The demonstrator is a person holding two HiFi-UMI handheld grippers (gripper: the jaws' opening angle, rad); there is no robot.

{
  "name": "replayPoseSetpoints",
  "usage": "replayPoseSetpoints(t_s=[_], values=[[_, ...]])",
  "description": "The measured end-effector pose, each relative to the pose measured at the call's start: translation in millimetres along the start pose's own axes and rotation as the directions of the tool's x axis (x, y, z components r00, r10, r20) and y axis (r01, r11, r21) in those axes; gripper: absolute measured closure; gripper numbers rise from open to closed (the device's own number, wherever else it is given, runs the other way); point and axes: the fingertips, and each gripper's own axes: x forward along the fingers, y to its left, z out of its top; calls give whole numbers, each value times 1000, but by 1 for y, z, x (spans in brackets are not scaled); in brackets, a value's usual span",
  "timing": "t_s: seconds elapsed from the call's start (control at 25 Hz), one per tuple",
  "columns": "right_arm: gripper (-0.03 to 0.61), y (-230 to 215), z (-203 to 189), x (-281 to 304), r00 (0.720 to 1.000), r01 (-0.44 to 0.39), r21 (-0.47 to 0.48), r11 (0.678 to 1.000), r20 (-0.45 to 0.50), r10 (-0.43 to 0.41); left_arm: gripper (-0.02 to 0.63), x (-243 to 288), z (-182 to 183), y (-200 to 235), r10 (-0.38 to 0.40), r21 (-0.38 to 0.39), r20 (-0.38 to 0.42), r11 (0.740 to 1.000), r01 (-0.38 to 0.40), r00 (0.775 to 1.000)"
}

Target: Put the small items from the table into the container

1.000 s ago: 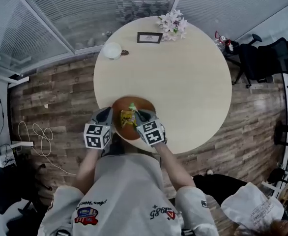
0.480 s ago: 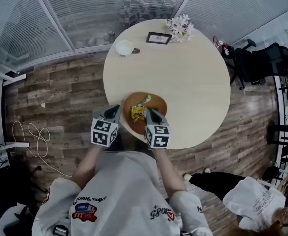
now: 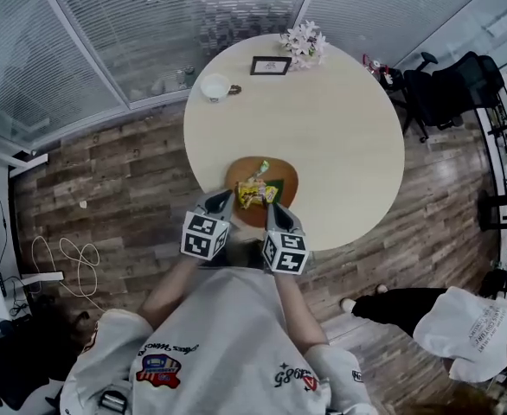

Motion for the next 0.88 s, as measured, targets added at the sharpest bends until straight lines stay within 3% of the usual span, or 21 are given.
replayPoseSetpoints(t_s=[0.24,0.88], values=[[578,2,1,-11,1000,-1,3,1000,15,1,607,-4,-4,-16,-29,34,-6,999,29,1000],[577,18,8,-21,999,-13,-25,1000,39,14,607,-18,-4,-15,-25,30,16,999,25,1000]])
